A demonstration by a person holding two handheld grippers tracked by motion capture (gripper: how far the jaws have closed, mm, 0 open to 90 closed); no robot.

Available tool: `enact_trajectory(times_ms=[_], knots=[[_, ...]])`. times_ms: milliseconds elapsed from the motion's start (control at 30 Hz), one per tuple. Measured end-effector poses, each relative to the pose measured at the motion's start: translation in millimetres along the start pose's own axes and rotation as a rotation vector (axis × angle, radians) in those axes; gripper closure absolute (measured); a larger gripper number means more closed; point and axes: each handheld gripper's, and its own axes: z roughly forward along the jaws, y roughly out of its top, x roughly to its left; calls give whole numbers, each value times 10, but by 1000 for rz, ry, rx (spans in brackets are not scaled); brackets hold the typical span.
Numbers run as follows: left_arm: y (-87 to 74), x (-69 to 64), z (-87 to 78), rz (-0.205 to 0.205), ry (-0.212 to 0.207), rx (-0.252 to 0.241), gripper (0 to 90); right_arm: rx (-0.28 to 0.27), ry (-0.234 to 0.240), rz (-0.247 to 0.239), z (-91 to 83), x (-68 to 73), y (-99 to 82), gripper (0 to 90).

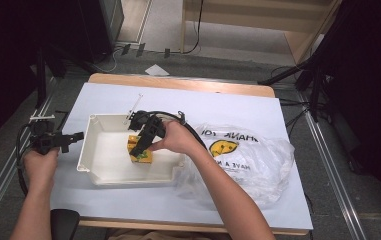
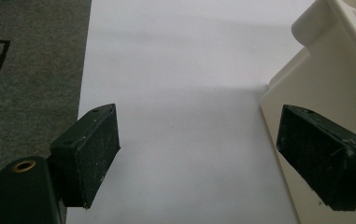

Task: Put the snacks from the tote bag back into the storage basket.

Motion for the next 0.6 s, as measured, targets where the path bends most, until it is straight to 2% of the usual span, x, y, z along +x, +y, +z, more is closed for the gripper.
enact_trajectory(times_ms=[300, 400, 600], knots=[[-6, -4, 6, 1, 3, 4, 142, -52, -13, 21, -204, 20, -52, 343], [-7, -5, 5, 0, 3, 4, 141, -85, 7, 43, -263, 28, -79, 324], [-11, -5, 1, 0, 3, 5, 142, -134, -7, 38, -355, 66, -135, 289]])
